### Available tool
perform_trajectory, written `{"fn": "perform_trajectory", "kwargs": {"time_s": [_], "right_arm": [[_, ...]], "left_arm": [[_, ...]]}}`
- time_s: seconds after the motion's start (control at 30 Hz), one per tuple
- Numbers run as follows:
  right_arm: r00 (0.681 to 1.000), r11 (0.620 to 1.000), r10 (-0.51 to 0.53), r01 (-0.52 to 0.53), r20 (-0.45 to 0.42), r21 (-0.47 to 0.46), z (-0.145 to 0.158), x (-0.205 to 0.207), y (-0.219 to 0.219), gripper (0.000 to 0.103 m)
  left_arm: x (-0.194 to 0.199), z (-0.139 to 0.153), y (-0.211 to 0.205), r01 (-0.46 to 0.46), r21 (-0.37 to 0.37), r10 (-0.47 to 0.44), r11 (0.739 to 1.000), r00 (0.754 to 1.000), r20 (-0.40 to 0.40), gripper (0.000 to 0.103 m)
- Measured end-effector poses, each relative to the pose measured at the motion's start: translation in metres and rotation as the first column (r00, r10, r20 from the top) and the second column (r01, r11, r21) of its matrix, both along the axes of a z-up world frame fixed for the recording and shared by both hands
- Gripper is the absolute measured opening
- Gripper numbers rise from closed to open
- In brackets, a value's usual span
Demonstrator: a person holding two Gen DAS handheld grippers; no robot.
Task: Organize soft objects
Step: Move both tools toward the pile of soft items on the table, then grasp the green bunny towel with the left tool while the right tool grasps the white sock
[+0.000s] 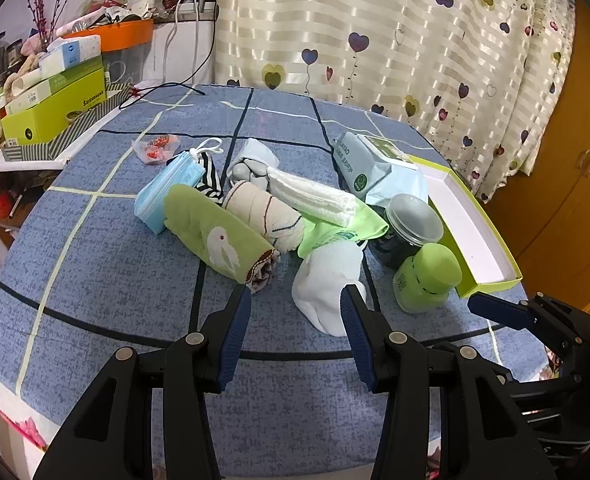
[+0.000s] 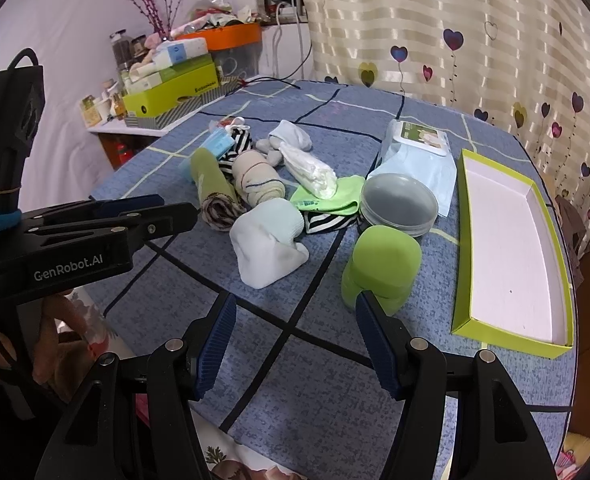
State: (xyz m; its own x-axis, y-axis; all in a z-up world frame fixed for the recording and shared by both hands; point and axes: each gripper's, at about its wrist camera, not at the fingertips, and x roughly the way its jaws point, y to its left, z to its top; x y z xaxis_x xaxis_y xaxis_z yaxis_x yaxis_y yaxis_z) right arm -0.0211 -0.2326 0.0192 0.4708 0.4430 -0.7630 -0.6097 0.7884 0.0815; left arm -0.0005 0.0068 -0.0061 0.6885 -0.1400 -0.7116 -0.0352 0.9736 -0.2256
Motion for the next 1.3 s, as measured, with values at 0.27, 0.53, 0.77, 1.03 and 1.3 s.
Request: {"fn": "perform_trajectory", "kwargs": {"time_s": [0.27, 0.53, 0.77, 1.03, 1.3], "right_arm": [[1.000, 1.000, 0.008, -0.008, 0.003, 0.002, 0.003, 0.000, 0.007, 0.063], [1.000, 1.000, 0.018, -0.018, 0.008, 0.003, 0.002, 0.002, 0.008, 0.063], [0.999, 1.000, 0.028, -0.028, 0.017, 0.000, 0.003, 0.002, 0.011, 0.063], [0.999, 0.999, 0.040, -0.040, 0.023, -0.001, 0.004, 0.006, 0.018, 0.064], [0.996, 0.996, 0.084, -0.084, 0.008, -0.013, -0.001, 0.017, 0.039, 0.066]], "left_arm": [[0.000, 0.000, 0.004, -0.002, -0.016, 0.002, 1.000, 1.000, 0.000, 0.048], [0.000, 0.001, 0.007, -0.005, -0.034, 0.005, 0.999, 1.000, 0.002, 0.048], [0.001, -0.002, 0.012, -0.036, -0.024, 0.036, 0.999, 0.999, -0.009, 0.048], [0.004, -0.006, 0.023, -0.056, -0.040, 0.056, 0.998, 0.998, -0.015, 0.048], [0.008, -0.011, 0.045, -0.087, -0.079, 0.086, 0.993, 0.996, -0.021, 0.048]]}}
